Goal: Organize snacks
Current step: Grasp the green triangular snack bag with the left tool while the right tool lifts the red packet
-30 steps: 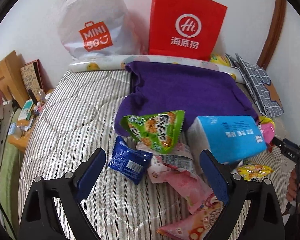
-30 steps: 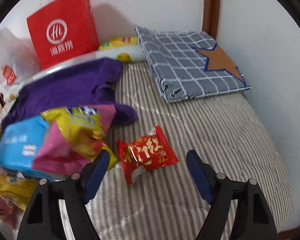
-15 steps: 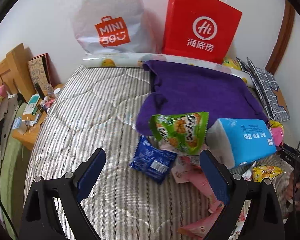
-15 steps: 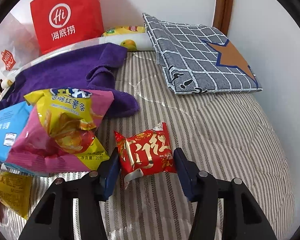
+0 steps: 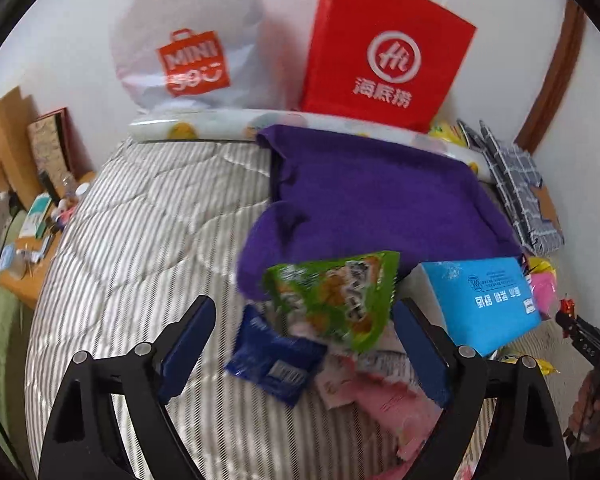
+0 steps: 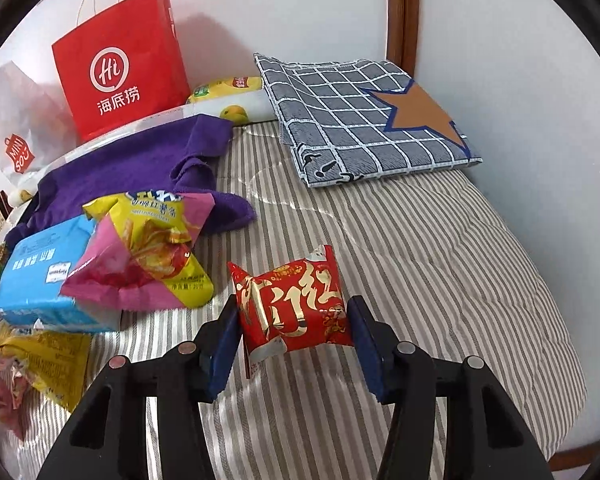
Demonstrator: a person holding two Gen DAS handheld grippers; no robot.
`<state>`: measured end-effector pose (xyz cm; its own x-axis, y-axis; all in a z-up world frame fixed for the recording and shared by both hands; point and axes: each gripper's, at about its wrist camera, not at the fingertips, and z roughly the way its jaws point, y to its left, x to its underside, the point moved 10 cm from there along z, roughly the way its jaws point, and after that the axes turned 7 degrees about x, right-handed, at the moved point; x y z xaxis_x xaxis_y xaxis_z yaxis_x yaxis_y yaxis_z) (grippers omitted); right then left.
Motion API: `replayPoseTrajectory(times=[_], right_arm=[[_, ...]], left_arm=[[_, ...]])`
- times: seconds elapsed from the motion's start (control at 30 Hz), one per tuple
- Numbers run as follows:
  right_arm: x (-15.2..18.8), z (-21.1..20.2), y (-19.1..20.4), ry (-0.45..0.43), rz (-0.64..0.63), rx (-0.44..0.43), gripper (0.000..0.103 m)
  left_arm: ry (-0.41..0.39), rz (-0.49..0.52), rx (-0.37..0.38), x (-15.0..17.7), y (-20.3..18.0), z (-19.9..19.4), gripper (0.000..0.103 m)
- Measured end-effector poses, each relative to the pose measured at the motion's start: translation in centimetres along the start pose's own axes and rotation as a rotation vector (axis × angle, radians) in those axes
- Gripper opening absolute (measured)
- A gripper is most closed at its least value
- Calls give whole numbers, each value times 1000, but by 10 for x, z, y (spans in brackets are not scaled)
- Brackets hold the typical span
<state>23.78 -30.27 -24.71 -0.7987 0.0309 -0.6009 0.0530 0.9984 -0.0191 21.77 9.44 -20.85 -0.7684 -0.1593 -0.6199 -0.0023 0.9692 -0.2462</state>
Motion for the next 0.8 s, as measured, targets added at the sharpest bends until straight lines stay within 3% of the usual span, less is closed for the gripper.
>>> replayPoseTrajectory(times=[0.2, 0.37, 0.43, 0.6, 0.8], right_arm=[[11, -6, -1, 9, 5, 12, 50], [19, -5, 5, 29, -1, 7, 50], [20, -5, 9, 30, -9, 4, 50], [17, -9, 20, 21, -26, -9, 50], [12, -17, 34, 0, -49, -27, 50]], left_arm=[[42, 17, -9, -1, -6, 31, 93], [53, 51, -99, -5, -2, 46, 93], [66, 48, -87, -4, -3, 51, 81], [53, 45, -61, -5, -6, 47, 65], [19, 57, -28, -7, -12, 29, 62]])
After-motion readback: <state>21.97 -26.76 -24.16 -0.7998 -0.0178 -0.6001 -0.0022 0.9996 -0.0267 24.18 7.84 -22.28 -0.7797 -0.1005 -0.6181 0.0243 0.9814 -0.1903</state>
